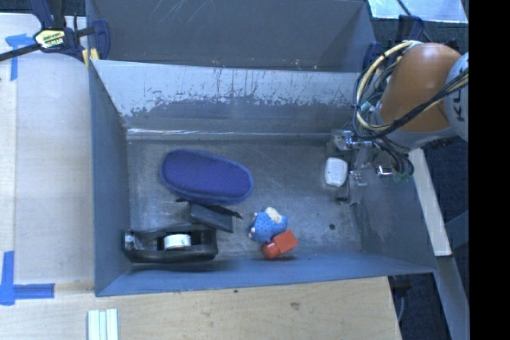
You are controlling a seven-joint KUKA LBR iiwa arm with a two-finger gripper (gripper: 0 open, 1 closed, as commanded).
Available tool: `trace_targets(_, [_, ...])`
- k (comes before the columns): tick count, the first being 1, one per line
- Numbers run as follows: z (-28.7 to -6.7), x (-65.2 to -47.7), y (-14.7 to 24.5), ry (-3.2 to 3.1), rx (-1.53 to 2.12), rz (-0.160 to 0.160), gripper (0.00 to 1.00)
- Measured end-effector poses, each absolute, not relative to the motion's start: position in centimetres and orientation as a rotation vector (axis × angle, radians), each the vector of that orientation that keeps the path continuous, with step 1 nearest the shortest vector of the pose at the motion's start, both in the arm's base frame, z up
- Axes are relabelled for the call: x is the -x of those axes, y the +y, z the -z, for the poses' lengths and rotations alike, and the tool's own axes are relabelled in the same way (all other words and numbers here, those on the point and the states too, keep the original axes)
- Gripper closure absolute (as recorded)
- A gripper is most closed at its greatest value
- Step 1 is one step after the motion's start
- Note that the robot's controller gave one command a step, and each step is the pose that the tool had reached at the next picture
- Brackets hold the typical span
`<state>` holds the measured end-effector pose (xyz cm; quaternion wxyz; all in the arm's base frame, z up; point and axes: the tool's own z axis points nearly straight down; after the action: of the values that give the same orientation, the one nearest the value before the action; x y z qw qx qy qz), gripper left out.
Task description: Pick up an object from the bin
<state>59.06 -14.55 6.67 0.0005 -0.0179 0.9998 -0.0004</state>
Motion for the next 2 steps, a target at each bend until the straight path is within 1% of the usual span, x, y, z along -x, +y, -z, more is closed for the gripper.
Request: trace_targets(2, [-6.77,-59.21,-14.56,3.136,0.06,0.003,0.0])
